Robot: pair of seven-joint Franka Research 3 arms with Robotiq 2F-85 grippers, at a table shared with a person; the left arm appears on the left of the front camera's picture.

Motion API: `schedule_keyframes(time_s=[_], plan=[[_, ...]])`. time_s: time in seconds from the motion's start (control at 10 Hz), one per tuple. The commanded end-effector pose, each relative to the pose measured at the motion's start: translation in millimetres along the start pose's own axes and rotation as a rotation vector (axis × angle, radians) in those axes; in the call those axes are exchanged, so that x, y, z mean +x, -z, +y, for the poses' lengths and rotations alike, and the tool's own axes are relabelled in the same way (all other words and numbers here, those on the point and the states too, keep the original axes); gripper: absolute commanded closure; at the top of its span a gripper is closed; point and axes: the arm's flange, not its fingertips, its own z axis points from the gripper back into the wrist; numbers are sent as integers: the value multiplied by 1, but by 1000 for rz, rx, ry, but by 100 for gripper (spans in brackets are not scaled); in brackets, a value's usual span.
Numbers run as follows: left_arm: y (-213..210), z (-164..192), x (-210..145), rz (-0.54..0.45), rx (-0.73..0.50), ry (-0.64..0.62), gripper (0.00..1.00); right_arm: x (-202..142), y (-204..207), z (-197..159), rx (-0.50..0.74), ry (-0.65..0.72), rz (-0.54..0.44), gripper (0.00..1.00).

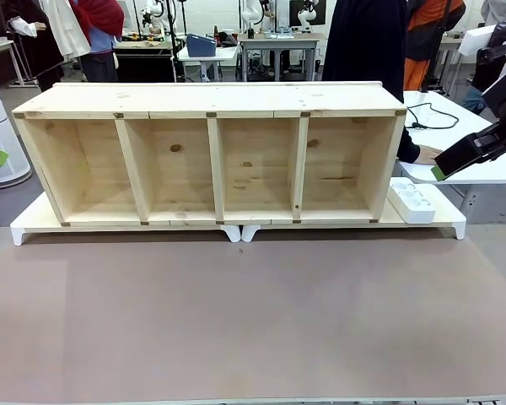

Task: Perform cable management.
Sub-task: When the cord part of the Power Cable appears at the lower middle area of the table and stops, grasp the cord part of the Power Cable.

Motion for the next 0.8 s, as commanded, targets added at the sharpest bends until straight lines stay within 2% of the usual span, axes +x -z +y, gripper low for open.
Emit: schedule_keyframes(time_s=[0.0,0.7], plan=[[0,1,0,0,1,-1,0,1,0,0,2,-2,-3,0],[0,1,0,0,1,-1,0,1,0,0,2,-2,-3,0]])
